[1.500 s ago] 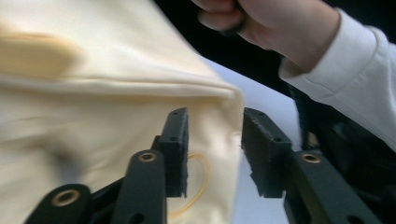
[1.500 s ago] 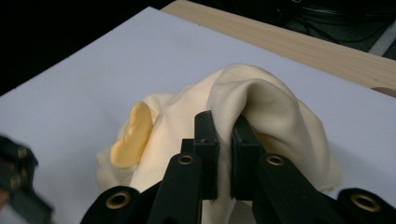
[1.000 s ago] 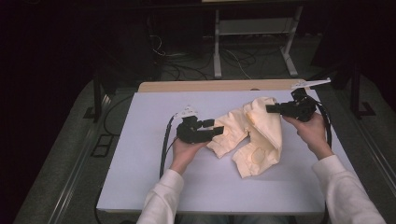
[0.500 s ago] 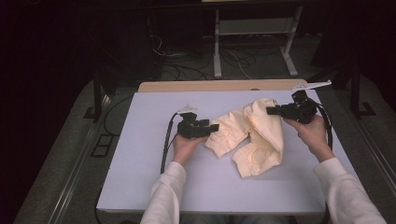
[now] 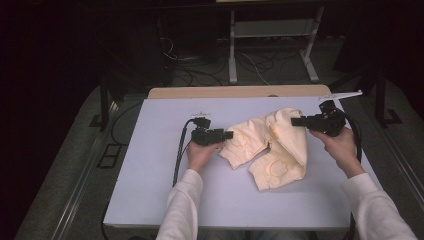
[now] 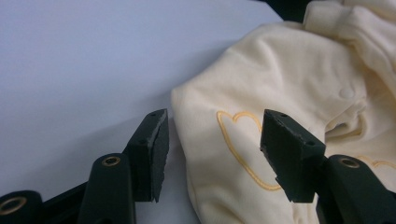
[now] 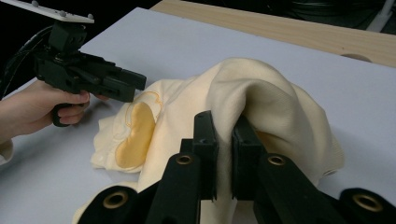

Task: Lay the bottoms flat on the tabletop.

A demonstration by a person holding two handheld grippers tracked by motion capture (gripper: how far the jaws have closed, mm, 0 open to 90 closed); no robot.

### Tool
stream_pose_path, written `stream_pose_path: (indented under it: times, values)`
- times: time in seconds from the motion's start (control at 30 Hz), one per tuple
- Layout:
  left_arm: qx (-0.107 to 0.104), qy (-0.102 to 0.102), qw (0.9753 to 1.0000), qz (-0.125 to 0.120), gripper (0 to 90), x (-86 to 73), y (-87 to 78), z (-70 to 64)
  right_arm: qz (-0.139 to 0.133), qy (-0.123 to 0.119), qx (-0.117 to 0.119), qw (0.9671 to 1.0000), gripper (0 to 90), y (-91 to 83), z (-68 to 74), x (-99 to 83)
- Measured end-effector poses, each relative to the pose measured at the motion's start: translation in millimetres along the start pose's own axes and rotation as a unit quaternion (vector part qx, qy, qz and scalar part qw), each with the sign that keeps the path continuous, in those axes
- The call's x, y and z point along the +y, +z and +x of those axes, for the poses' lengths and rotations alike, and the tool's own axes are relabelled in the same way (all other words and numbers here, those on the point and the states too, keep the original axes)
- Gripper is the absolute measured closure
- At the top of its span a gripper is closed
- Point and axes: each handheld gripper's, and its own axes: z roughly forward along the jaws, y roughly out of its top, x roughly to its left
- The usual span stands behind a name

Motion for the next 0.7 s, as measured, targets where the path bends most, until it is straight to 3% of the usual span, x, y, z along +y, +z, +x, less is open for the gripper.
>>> stream_pose_path:
  times: [0.2, 0.3, 0.37, 0.43, 0.5, 0.7]
  values:
    - [-0.018, -0.005, 0.9996, 0.020, 49.0, 1.0, 10.3, -3.4, 0.006, 0.014, -0.005, 0.9999, 81.6, -2.6, -8.1, -7.4]
    - [-0.031, -0.012, 0.9984, 0.045, 56.4, 1.9, 16.1, -4.7, 0.013, 0.019, -0.013, 0.9997, 81.4, -3.6, -11.9, -10.7]
    - [-0.037, -0.007, 0.9978, 0.055, 64.9, 2.0, 18.5, -6.2, 0.018, 0.020, -0.018, 0.9995, 81.2, -3.7, -13.1, -12.4]
    - [-0.036, 0.002, 0.9978, 0.056, 72.8, 2.4, 18.6, -7.9, 0.023, 0.022, -0.021, 0.9993, 80.8, -3.2, -15.1, -15.1]
    - [-0.042, -0.001, 0.9978, 0.052, 79.3, 2.7, 17.8, -7.6, 0.030, 0.026, -0.026, 0.9989, 80.3, -2.6, -16.7, -18.6]
    - [-0.055, 0.020, 0.9974, 0.042, 83.3, 4.9, 12.1, -10.8, 0.051, 0.051, -0.044, 0.9965, 76.1, -0.7, -25.9, -30.0]
